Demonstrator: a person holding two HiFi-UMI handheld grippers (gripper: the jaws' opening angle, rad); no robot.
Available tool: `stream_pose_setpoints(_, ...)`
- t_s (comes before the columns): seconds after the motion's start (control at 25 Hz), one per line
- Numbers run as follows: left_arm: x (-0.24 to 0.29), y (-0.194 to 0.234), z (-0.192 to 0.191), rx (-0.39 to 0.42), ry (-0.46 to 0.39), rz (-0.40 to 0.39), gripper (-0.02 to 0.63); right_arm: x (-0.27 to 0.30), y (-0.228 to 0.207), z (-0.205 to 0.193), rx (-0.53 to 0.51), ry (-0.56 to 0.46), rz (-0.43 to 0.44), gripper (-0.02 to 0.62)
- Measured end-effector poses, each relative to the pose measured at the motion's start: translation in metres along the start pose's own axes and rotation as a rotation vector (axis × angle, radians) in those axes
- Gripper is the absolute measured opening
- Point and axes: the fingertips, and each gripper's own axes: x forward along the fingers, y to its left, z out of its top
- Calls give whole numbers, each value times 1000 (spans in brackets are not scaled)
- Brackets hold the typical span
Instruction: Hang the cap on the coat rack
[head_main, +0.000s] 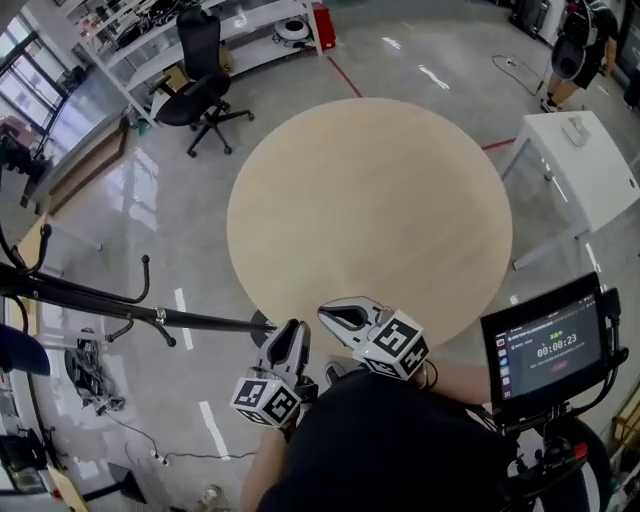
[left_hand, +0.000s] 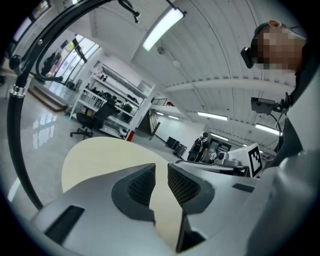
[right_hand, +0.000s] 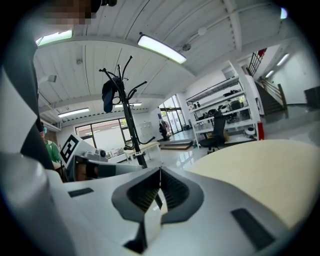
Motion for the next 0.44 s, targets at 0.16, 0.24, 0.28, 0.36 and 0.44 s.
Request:
stream_pose_setpoints(0.16,16,-16,-4,87,23,-48,78,-4,-10,-1,-20,-26,-14,5)
stream_pose_setpoints(0.24,15,-11,-5,82,34,-59,78,2,-9,-4,-14,-24,-23,5)
stream_pose_setpoints(0.28,14,-8,-5,75,37,-61,78,4,-8,-5,-11,-22,-29,5)
stream_pose_setpoints(0.36,13,-3,-3,65,38,-68,78,7,-9,-3,-10,-22,-42,5)
stream_pose_setpoints(0.44,13,1,-1,57,36,-75,78,9,-9,-1,-12,-24,-53,5)
